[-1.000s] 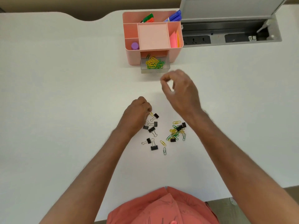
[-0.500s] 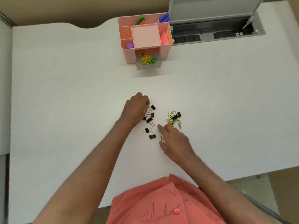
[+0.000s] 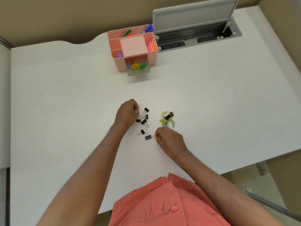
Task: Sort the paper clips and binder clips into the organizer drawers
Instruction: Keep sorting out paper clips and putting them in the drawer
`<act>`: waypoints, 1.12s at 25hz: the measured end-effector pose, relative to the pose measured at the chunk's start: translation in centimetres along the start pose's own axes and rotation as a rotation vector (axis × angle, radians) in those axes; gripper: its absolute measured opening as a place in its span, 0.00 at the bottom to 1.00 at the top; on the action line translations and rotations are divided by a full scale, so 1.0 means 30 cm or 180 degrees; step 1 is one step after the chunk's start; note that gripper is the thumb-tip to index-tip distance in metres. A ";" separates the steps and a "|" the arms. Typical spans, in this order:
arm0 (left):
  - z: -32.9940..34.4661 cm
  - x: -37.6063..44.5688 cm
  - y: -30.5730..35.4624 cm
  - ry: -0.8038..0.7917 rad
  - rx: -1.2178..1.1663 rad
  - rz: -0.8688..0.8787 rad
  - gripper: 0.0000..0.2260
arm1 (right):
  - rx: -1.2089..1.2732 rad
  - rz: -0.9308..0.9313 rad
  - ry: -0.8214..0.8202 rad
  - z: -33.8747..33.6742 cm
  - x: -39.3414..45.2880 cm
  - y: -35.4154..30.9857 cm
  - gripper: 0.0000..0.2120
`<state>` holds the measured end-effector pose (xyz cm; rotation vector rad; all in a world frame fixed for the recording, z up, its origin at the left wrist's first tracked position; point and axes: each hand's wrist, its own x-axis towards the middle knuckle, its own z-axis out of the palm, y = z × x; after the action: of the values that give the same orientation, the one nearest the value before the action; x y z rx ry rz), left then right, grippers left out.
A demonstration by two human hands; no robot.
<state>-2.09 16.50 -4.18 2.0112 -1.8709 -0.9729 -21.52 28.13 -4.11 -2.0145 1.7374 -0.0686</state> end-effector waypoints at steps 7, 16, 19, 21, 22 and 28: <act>0.093 -0.135 0.109 -0.0226 -0.0464 0.0433 0.05 | 0.0128 -0.0081 0.0338 0.013 -0.061 0.065 0.06; 0.224 -0.128 0.191 -0.0452 0.0418 0.0715 0.07 | 0.1943 0.1293 0.0779 -0.030 -0.026 0.207 0.03; 0.232 -0.117 0.191 -0.0516 0.0447 0.0590 0.14 | 0.2077 0.1515 0.0660 -0.049 0.020 0.215 0.07; 0.238 -0.109 0.194 -0.0505 0.0476 0.0533 0.10 | 0.1949 0.1513 0.0596 -0.054 0.039 0.198 0.12; 0.238 -0.108 0.196 -0.0498 0.0497 0.0530 0.07 | 0.1808 0.1471 0.0586 -0.055 0.046 0.185 0.14; 0.226 -0.111 0.193 -0.0504 0.0391 0.0505 0.02 | 0.1204 0.1274 0.0451 -0.053 0.090 0.109 0.18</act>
<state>-10.67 20.54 -4.90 1.8627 -2.1858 -1.0228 -24.56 24.81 -4.67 -1.4004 2.0066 -0.3849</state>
